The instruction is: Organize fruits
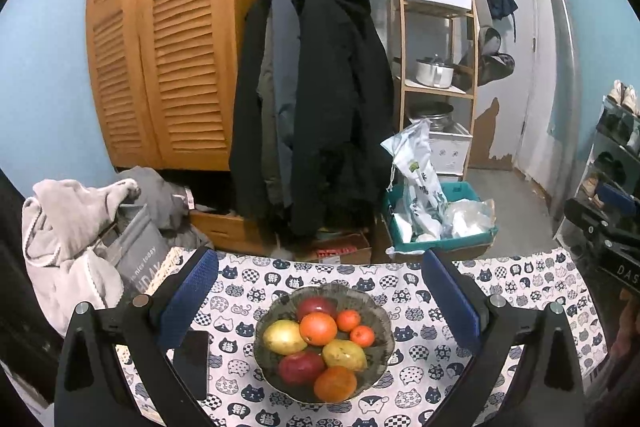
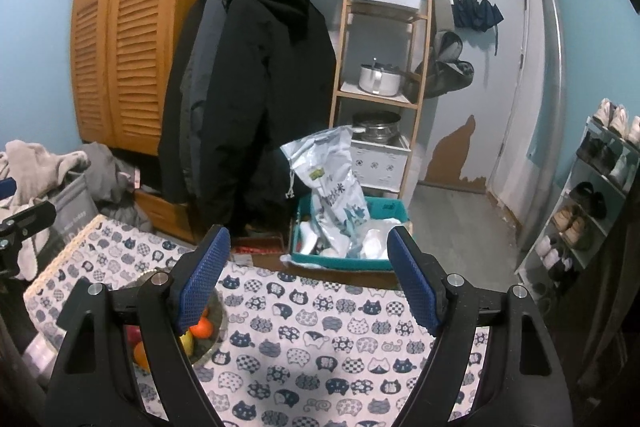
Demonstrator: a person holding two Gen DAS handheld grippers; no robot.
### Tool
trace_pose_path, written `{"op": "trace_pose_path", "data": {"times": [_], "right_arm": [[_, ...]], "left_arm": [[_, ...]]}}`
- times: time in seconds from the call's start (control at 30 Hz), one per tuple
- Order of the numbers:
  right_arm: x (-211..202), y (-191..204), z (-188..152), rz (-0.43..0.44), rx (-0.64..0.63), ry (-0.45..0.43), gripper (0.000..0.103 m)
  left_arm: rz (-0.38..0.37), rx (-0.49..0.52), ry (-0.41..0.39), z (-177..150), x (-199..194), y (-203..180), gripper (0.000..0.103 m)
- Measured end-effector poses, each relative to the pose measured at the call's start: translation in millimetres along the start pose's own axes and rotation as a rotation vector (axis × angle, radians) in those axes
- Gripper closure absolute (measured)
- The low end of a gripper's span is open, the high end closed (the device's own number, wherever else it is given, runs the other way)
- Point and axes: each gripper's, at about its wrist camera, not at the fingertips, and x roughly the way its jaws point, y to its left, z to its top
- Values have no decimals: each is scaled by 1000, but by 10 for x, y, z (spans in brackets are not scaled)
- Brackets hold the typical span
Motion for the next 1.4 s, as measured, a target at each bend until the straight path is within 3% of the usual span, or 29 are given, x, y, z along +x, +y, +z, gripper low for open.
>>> {"op": "trace_pose_path", "data": {"times": [0.63,1.4], "right_arm": [[1,15,-23,-4,-19,11,23],[32,2,-12,-1,-22,14,24]], "left_arm": [[-16,-24,67,-44,70,-17,1],[8,-47,70,-16,62,30,1]]}}
